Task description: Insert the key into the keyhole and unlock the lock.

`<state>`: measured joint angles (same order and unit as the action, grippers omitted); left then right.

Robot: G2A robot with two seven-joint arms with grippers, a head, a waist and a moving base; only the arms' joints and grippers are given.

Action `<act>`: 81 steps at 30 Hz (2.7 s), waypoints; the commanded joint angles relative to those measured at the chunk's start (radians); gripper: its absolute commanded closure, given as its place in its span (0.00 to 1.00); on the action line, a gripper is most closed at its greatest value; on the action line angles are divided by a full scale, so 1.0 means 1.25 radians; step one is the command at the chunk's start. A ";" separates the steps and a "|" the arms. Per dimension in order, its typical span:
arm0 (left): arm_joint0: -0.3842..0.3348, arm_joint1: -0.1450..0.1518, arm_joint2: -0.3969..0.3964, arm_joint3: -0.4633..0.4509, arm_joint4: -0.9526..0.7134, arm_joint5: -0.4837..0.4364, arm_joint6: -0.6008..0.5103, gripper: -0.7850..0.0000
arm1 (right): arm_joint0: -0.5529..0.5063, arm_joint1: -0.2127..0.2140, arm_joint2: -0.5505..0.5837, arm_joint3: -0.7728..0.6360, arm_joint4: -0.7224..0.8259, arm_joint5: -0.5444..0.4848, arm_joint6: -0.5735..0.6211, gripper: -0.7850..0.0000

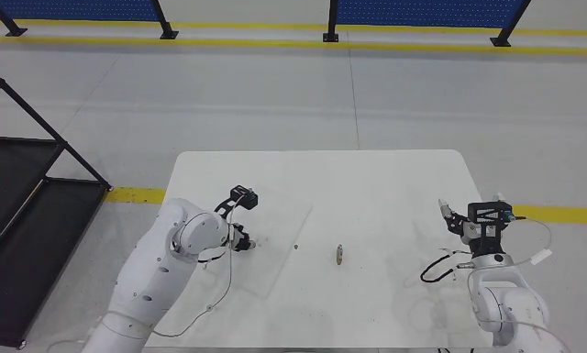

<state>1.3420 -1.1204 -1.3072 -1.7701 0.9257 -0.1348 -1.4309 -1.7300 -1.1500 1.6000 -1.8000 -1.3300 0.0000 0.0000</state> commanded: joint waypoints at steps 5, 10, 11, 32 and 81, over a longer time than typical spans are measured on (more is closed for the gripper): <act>-0.007 0.004 0.001 0.011 0.005 0.006 0.003 0.80 | 0.000 0.000 0.000 0.000 0.000 0.000 0.000 0.00; -0.012 0.006 0.009 0.021 0.000 0.007 0.005 0.81 | 0.000 0.000 0.000 0.000 0.000 0.000 0.000 0.00; -0.013 0.006 0.010 0.023 -0.001 0.007 0.006 0.80 | 0.000 0.000 0.000 0.000 0.000 0.000 0.000 0.00; -0.040 0.013 0.042 0.062 -0.026 0.011 0.020 0.88 | 0.000 0.000 0.000 0.000 0.000 0.000 0.000 0.00; 0.152 0.061 -0.255 0.075 -0.943 -0.344 0.141 1.00 | 0.000 0.000 0.000 0.000 0.000 0.000 0.000 0.00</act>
<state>1.5440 -1.0471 -1.6232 -1.7067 -0.1764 -0.5612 -1.2298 -1.7300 -1.1500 1.6000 -1.8000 -1.3300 0.0000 0.0000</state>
